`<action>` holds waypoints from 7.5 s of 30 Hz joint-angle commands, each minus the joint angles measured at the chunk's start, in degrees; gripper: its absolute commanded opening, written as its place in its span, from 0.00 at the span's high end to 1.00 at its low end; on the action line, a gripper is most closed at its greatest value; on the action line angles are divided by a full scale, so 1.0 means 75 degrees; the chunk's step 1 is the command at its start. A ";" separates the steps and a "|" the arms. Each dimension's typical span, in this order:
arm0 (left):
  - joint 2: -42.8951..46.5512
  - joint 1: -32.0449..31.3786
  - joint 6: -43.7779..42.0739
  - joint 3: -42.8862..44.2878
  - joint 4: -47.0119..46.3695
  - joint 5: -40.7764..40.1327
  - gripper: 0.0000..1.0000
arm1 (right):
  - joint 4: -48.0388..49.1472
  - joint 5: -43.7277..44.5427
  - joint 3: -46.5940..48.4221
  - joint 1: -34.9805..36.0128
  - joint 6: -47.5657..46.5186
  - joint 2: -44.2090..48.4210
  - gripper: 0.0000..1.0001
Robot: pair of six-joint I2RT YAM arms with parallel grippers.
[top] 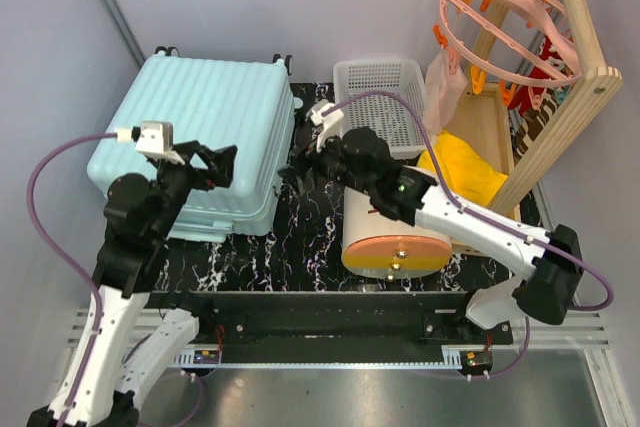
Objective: Open, take out, and arrange the luggage
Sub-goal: Unzip the luggage at the center of the board.
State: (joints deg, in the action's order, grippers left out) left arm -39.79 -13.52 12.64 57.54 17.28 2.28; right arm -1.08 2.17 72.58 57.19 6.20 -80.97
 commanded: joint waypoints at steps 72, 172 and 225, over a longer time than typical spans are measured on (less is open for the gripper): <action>0.1613 -0.1889 0.2413 -0.4696 0.0039 -0.3818 1.00 | 0.1140 -0.3255 0.0073 -0.1660 0.3006 -0.1345 0.12; 0.0747 0.2011 0.2744 -0.5105 -0.2080 -0.2356 1.00 | 0.1854 0.3026 0.1104 0.1152 0.0955 -0.3172 0.07; 0.0723 0.2892 0.3037 -0.4766 -0.1847 -0.0365 1.00 | -0.1283 -0.2002 0.3036 0.1363 -0.3167 -0.4179 0.32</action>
State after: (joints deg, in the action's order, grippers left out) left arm -34.57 6.68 34.87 17.43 2.83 -3.42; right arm -3.46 -11.16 90.06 67.46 -11.40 -107.00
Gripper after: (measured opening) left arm 0.009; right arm 0.733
